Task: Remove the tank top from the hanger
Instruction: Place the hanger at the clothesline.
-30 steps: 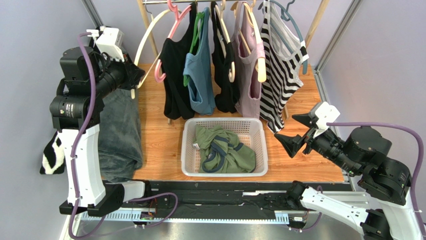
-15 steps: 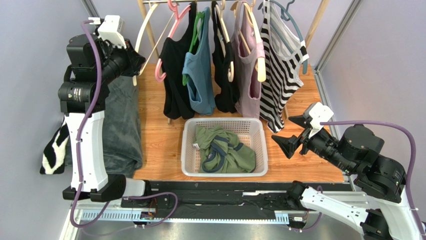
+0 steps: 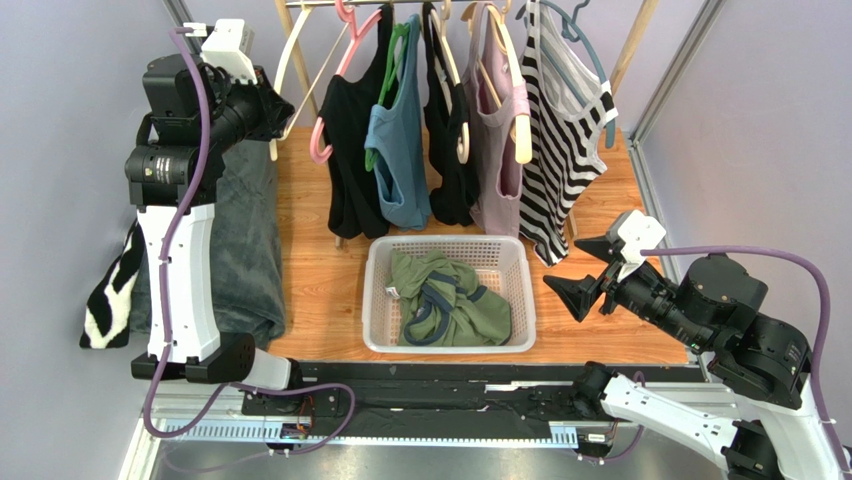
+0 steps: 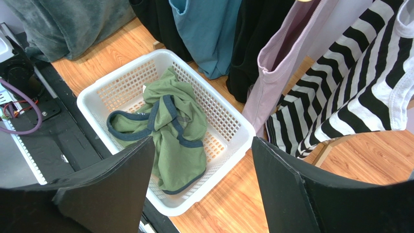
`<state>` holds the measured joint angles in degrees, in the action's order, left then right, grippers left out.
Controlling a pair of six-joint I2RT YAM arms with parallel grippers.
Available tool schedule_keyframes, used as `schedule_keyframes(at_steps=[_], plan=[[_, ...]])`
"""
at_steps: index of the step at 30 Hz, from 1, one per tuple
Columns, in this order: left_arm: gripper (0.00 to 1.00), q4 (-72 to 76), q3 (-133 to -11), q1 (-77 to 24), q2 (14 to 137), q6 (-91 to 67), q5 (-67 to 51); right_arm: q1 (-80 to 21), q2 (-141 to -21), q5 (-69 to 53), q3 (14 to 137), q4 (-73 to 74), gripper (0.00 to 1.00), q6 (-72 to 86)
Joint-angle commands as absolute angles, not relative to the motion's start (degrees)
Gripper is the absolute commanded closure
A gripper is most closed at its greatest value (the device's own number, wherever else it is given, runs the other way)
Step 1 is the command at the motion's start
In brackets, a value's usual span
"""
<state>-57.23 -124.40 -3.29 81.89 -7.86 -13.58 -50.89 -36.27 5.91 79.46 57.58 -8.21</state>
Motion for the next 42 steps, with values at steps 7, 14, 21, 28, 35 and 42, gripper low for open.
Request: schedule_keyframes(at_steps=[7,14,21,28,35,42], plan=[[1.00,-53.7,-123.7,-3.1,82.1,-8.4,-14.4,-50.7,-35.5,4.6,80.3,56.6,0.22,-7.3],[1.00,-54.8,-122.5,-3.1,82.1,-7.5,-15.0,-50.7,-35.8,2.9,81.0,56.9,0.23,-6.3],[1.00,-56.9,-121.3,-3.1,80.4,-6.9,-15.4,-50.7,-35.7,2.8,81.6,57.2,0.23,-6.1],[1.00,-58.1,-120.1,-3.1,79.1,-6.2,-15.1,-50.7,-36.0,2.5,81.5,56.8,0.24,-6.0],[0.75,-59.0,-121.9,-3.1,79.0,-4.7,-15.3,-50.8,-35.8,2.8,81.0,56.3,0.22,-6.1],[0.32,-59.7,-126.5,-3.1,76.3,-1.5,-13.8,-50.7,-36.8,4.5,81.3,55.9,0.08,-4.0]])
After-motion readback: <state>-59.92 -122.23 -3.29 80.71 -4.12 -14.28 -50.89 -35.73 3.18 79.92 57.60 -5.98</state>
